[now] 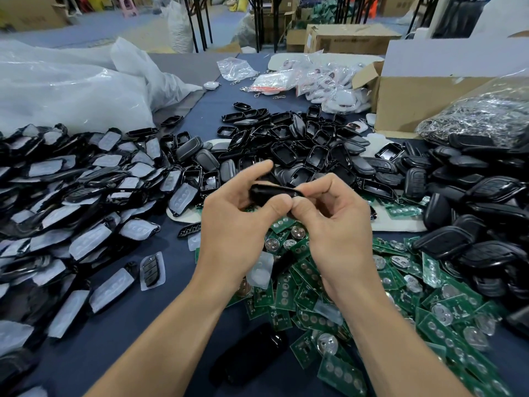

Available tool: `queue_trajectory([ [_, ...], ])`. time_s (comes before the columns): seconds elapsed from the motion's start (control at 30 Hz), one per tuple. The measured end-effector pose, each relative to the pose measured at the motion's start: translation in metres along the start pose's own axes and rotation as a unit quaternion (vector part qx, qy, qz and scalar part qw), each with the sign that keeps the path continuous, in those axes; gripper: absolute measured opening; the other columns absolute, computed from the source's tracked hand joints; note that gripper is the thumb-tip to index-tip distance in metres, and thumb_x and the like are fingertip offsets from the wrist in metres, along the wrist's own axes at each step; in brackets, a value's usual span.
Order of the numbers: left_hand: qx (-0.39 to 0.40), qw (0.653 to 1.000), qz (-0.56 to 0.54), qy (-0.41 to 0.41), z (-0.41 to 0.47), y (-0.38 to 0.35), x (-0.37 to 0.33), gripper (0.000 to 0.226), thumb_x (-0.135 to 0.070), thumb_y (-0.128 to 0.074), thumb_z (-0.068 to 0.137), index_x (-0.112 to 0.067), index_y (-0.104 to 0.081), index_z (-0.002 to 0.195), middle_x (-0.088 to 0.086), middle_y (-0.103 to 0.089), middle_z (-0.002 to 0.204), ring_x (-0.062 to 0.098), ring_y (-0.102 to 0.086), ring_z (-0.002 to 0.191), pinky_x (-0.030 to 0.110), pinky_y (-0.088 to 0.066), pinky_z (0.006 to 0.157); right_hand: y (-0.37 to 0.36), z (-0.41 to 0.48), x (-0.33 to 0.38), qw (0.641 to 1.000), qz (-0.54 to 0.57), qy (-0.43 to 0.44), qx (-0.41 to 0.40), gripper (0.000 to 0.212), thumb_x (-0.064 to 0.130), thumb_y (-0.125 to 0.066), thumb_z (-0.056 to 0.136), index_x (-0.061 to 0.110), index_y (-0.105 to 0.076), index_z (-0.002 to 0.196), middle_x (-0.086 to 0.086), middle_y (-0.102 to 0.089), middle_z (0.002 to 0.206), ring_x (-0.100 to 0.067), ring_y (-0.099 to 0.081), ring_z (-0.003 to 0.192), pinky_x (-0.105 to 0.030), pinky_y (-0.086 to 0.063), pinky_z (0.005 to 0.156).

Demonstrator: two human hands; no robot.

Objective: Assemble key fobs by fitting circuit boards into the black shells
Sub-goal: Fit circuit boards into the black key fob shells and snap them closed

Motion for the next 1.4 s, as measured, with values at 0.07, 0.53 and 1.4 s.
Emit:
queue_trajectory([
  [0.07,-0.029,0.999,-0.009,0.02,0.0,0.006,0.005,0.042,-0.011,-0.087,0.077,-0.034,-0.077,0.111,-0.006,-0.081,0.099,0.013,-0.077,0.094,0.037,-0.064,0.085,0.007,0.0,0.001,0.999,-0.024,0.011,-0.027,0.019,0.012,-0.076,0.081,0.029,-0.07,0.085,0.004,-0.073,0.083,-0.011,-0.069,0.081,-0.042,-0.061,0.077],
  [0.53,-0.027,0.998,-0.051,-0.022,0.001,0.008,-0.011,0.035,-0.012,-0.087,0.069,-0.039,-0.082,0.091,-0.007,-0.081,0.094,0.009,-0.077,0.093,0.017,-0.058,0.08,-0.006,-0.003,-0.01,0.994,0.046,-0.068,0.069,0.027,-0.005,-0.081,0.079,0.018,-0.067,0.075,-0.003,-0.079,0.095,-0.018,-0.072,0.083,-0.032,-0.06,0.08],
  [1.4,0.064,0.994,-0.074,0.039,0.006,0.001,-0.008,0.024,-0.012,-0.078,0.087,-0.029,-0.083,0.103,0.003,-0.081,0.101,0.018,-0.077,0.097,0.028,-0.06,0.085,-0.009,-0.007,-0.018,0.955,0.196,-0.201,0.094,0.028,-0.005,-0.083,0.066,0.011,-0.077,0.087,-0.02,-0.074,0.091,-0.032,-0.074,0.085,-0.042,-0.065,0.075],
])
Point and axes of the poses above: each hand's wrist, its own z-axis towards the middle knuckle, its own y-axis out of the back of the hand, x = y × z, the point moved 9 cm from there along z, towards the middle knuckle
